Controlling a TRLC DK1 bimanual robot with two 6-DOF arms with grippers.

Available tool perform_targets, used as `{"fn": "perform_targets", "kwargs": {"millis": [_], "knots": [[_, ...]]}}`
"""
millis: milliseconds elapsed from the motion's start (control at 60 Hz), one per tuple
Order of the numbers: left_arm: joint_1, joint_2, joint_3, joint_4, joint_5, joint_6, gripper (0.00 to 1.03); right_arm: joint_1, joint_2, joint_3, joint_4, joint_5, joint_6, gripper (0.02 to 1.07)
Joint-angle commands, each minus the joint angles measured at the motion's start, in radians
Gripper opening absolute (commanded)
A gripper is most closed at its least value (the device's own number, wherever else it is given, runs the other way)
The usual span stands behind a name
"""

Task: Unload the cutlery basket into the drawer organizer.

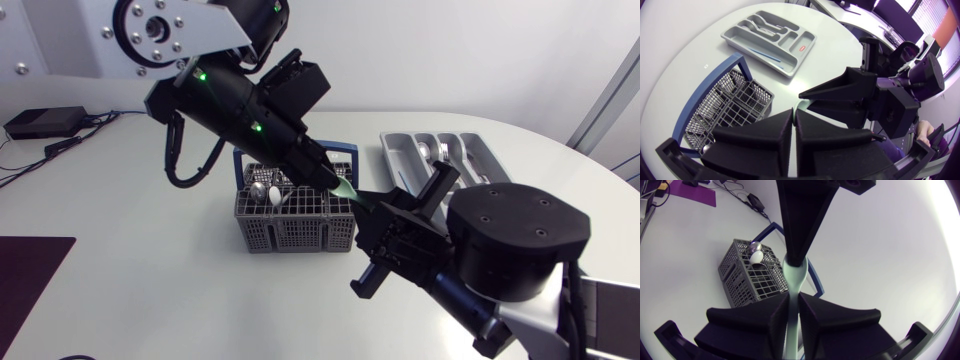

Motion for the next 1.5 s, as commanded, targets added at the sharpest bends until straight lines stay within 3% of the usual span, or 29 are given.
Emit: {"fn": "perform_targets", "kwargs": {"millis": [0,83,133,217,317,417,600,683,900,1067,1200,1333,1483], "knots": [[-0.008,-0.002,-0.025,-0.006,0.006,-0.025,0.03,0.009,0.013,0.023,0.010,0.014,-0.022,0.13],[-0.008,-0.008,-0.024,-0.003,0.007,-0.025,0.04,0.014,0.011,0.019,0.009,0.014,-0.022,0.13],[-0.006,-0.011,-0.019,0.007,0.006,-0.026,0.11,0.014,0.008,0.016,0.009,0.014,-0.023,0.13],[0.002,-0.019,-0.004,0.010,0.006,-0.023,0.39,0.014,0.002,0.011,0.007,0.014,-0.023,0.13],[0.020,-0.036,0.021,0.016,0.006,-0.025,0.85,0.014,-0.015,0.003,-0.002,0.013,-0.025,0.13],[0.066,-0.052,0.051,0.030,0.006,-0.028,0.97,0.008,-0.050,-0.009,-0.028,-0.001,-0.025,0.13],[0.187,-0.085,0.104,0.027,0.000,0.034,0.97,-0.063,-0.183,-0.041,-0.149,-0.089,-0.023,0.13],[0.230,-0.098,0.099,0.023,-0.031,0.109,0.97,-0.164,-0.257,-0.053,-0.227,-0.199,-0.020,0.13],[0.246,-0.147,-0.007,0.014,-0.120,0.291,0.91,-0.498,-0.383,-0.047,-0.434,-0.550,-0.042,0.12],[0.147,-0.187,-0.133,0.047,-0.276,0.337,0.86,-0.781,-0.345,-0.001,-0.557,-0.827,-0.135,0.12],[0.014,-0.204,-0.228,0.117,-0.480,0.324,0.81,-0.931,-0.259,0.060,-0.657,-0.968,-0.228,0.12],[-0.098,-0.164,-0.263,0.160,-0.648,0.274,0.73,-1.011,-0.170,0.109,-0.730,-1.043,-0.320,0.12],[-0.139,-0.074,-0.231,0.163,-0.753,0.205,0.60,-1.080,-0.073,0.183,-0.801,-1.104,-0.393,0.10]]}}
